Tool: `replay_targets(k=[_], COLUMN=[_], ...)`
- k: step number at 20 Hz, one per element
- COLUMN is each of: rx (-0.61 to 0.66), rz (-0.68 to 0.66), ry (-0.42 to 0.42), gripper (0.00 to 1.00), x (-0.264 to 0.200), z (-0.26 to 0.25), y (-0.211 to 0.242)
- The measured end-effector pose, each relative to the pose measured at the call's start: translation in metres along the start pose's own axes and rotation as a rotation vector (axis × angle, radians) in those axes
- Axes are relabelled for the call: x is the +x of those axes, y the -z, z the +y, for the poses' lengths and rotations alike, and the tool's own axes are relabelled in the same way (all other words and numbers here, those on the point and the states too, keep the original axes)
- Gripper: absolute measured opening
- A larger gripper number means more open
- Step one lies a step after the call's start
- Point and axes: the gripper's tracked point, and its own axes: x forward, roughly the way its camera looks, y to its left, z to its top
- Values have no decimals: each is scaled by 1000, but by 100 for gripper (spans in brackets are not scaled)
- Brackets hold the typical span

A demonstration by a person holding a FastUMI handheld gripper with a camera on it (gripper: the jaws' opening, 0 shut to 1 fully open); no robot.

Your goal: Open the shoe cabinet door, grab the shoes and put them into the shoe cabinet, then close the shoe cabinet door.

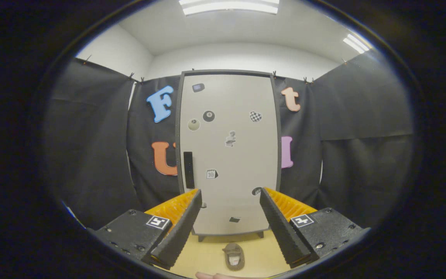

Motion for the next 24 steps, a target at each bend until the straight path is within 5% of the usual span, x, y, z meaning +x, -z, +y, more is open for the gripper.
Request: replay_targets(k=[4, 10, 24], rx=[-13, 20, -21], rz=[-31, 20, 84], ry=[-17, -174, -211], gripper=[98, 99, 99], x=[21, 74, 240], z=[12, 60, 135], y=[-8, 1, 17])
